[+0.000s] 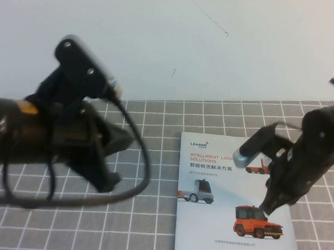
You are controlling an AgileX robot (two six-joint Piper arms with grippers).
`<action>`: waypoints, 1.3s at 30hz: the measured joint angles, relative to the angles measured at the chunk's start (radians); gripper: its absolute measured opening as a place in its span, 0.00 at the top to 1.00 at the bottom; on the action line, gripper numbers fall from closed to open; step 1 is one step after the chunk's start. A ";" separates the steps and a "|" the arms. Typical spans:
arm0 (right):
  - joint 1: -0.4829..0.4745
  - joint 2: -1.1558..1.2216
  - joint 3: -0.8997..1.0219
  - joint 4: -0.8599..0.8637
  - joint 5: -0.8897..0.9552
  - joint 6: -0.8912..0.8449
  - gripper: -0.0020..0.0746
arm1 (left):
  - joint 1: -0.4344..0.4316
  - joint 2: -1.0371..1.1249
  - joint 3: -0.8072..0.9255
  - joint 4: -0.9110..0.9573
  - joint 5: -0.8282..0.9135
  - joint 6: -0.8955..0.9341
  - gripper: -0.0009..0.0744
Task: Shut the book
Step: 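Close the open booklet and leave it lying on the table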
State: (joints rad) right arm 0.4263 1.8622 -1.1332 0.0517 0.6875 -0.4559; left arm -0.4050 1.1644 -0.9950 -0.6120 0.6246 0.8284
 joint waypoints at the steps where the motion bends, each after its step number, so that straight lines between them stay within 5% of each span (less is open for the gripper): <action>1: 0.000 -0.031 0.001 -0.012 0.003 0.002 0.98 | 0.000 -0.028 0.000 0.122 0.019 -0.085 0.99; 6: 0.000 -0.267 0.001 -0.066 0.024 0.025 0.98 | 0.000 -0.134 0.004 0.664 0.109 -0.611 0.99; 11: 0.000 -0.495 0.002 -0.129 0.110 0.094 0.98 | 0.002 -0.230 0.013 0.907 0.158 -0.883 0.99; 25: 0.000 -1.035 0.262 -0.149 0.195 0.229 0.98 | 0.002 -0.694 0.432 0.916 0.021 -1.018 0.99; 39: 0.000 -1.463 0.745 -0.013 -0.064 0.248 0.98 | 0.002 -1.001 0.687 0.813 -0.149 -1.028 0.99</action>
State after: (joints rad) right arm 0.4263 0.3991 -0.3885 0.0392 0.6235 -0.2084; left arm -0.4032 0.1630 -0.3078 0.2014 0.4755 -0.2000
